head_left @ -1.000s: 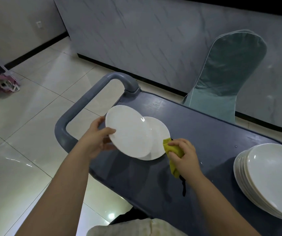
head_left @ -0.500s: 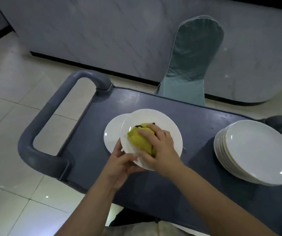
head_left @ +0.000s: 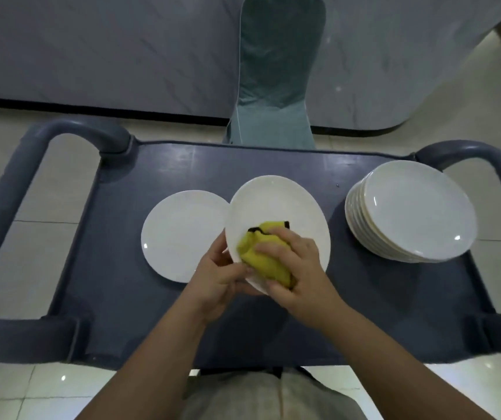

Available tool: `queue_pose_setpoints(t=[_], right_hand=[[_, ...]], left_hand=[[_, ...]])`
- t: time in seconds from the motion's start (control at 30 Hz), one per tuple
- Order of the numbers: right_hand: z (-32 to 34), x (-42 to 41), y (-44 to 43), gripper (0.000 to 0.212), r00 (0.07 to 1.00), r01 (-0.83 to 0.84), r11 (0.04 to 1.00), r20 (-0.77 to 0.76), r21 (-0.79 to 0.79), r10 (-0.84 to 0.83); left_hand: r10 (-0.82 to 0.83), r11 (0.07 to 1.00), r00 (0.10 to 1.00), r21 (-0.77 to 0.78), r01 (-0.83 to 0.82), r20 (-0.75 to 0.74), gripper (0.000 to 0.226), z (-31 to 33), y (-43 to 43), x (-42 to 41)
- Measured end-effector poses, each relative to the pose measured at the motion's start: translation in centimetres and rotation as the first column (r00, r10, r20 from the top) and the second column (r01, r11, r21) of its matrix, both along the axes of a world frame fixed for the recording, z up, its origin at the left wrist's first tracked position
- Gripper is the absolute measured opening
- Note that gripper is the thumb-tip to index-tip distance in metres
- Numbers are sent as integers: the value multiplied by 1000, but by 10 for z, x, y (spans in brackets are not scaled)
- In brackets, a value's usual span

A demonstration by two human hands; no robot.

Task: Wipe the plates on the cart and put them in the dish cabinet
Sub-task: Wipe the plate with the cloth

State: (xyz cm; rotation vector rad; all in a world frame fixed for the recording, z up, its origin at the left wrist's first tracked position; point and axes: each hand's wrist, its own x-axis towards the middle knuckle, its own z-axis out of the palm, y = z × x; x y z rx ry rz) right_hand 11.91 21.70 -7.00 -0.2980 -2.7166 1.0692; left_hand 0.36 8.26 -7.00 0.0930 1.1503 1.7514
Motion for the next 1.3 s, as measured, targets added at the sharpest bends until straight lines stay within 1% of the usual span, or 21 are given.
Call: queue_pose_setpoints(t=[0.07, 0.13, 0.2, 0.27, 0.3, 0.37, 0.43, 0.47, 0.53, 0.63, 0.7, 0.77, 0.83, 0.9, 0.97, 1.03, 1.1, 1.17, 1.2, 1.23, 1.3], right_hand=[[-17, 33, 15, 49, 995, 89, 996, 36, 11, -89], [-28, 42, 34, 47, 958, 286, 958, 19, 28, -286], [-29, 21, 46, 46, 881, 472, 881, -45, 30, -470], [-16, -13, 39, 46, 847, 526, 850, -92, 4, -523], [-7, -26, 30, 47, 867, 490, 872, -94, -10, -489], [4, -29, 11, 46, 947, 308, 951, -109, 32, -303], [0, -1, -5, 44, 989, 123, 987, -95, 107, -113], [-4, 17, -7, 46, 995, 77, 988, -77, 137, -67], [-13, 43, 7, 47, 993, 108, 976, -61, 187, -99], [-10, 34, 45, 45, 931, 366, 918, -55, 155, -362], [1, 2, 53, 46, 885, 467, 875, -72, 130, -461], [11, -28, 38, 46, 902, 430, 899, -83, 85, -423], [14, -30, 13, 46, 959, 274, 959, -93, 73, -267], [3, -1, -2, 47, 995, 95, 984, -56, 149, -88], [-10, 39, 5, 48, 1000, -3, 964, -3, 265, 4], [-15, 57, 36, 44, 996, 73, 944, 16, 323, -83], [-11, 43, 64, 42, 957, 277, 910, -11, 308, -288], [-1, 5, 67, 44, 897, 435, 865, -33, 248, -442], [4, -14, 57, 44, 885, 462, 865, -36, 196, -464], [8, -27, 42, 45, 900, 436, 888, -46, 148, -434], [7, -21, 9, 46, 962, 271, 954, -60, 126, -265]], left_hand=[[-18, 1000, 1000, -13, 18, 8, 68, -6, -2, 0], [-72, 997, 997, -32, 72, -3, 71, -13, -2, 5], [-130, 991, 991, -37, 130, -2, 70, -15, -1, 9], [-159, 987, 987, -21, 158, -4, 68, -14, 0, 7], [-160, 987, 987, -4, 160, -7, 68, -13, 0, 4], [-160, 986, 987, 44, 160, -16, 67, -10, -3, -4], [-138, 987, 990, 81, 137, -2, 66, -12, -8, -11], [-125, 989, 992, 83, 123, 14, 67, -14, -10, -13], [-124, 990, 990, 76, 119, 64, 70, -19, -10, -11], [-203, 978, 975, 76, 196, 89, 69, -22, -5, -3], [-253, 966, 965, 71, 249, 62, 67, -19, -1, 0], [-254, 965, 966, 78, 250, 42, 64, -16, 3, -2], [-226, 970, 974, 104, 222, 27, 64, -12, 2, -10], [-191, 976, 981, 114, 186, 39, 66, -13, -1, -20], [-169, 983, 984, 80, 165, 55, 66, -16, -5, -24], [-201, 978, 978, 68, 197, 60, 68, -18, -5, -23], [-266, 963, 963, 59, 264, 48, 70, -17, -3, -16], [-299, 954, 954, 42, 298, 34, 69, -14, 3, -11], [-301, 953, 953, 40, 300, 30, 67, -12, 6, -11], [-295, 955, 955, 47, 294, 27, 66, -10, 9, -12], [-275, 959, 961, 76, 272, 29, 66, -10, 12, -18]])
